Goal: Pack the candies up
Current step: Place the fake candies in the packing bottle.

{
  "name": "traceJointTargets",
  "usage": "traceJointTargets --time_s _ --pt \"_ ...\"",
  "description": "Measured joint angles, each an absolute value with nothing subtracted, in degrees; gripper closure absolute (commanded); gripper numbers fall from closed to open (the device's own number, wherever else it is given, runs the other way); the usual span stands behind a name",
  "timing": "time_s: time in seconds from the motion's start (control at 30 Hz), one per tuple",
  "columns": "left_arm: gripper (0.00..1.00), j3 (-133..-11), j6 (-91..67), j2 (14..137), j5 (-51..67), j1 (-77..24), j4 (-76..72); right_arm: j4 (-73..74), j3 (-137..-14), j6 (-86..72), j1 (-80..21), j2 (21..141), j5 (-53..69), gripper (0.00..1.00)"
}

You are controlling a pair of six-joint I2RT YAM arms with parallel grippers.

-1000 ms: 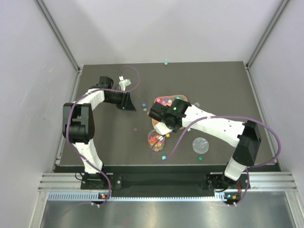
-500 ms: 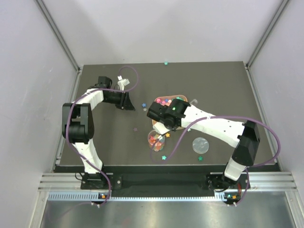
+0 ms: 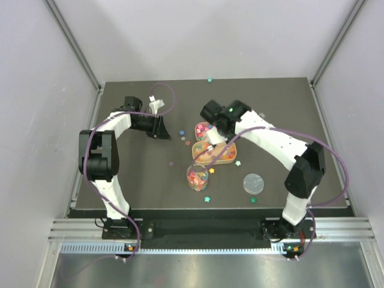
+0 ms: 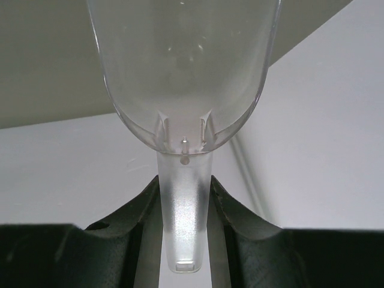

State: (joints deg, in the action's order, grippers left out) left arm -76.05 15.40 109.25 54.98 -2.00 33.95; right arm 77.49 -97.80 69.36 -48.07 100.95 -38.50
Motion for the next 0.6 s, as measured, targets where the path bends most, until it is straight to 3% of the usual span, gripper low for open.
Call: traceJointTargets --time_s 0.13,0.33,0.47,0.6 --pt "0.62 -77.5 15.9 109.3 54.5 -3.3 35.1 77.5 -104.3 68.3 -40.6 107.6 -36.2 1.00" --pt "0.76 -88.9 16.3 110.3 56.6 -6.4 40.2 78.4 -114.0 65.4 -38.1 114.9 -28.9 1.00" --pt "1.00 -101.7 14.9 113.1 59.5 -8.1 41.8 77.4 -121.2 64.0 -38.2 118.7 -24.4 1.00" --pt "1.00 -106.2 13.2 113.3 61.9 -10.5 42.0 77.0 -122.7 63.4 -38.5 119.8 -20.5 1.00"
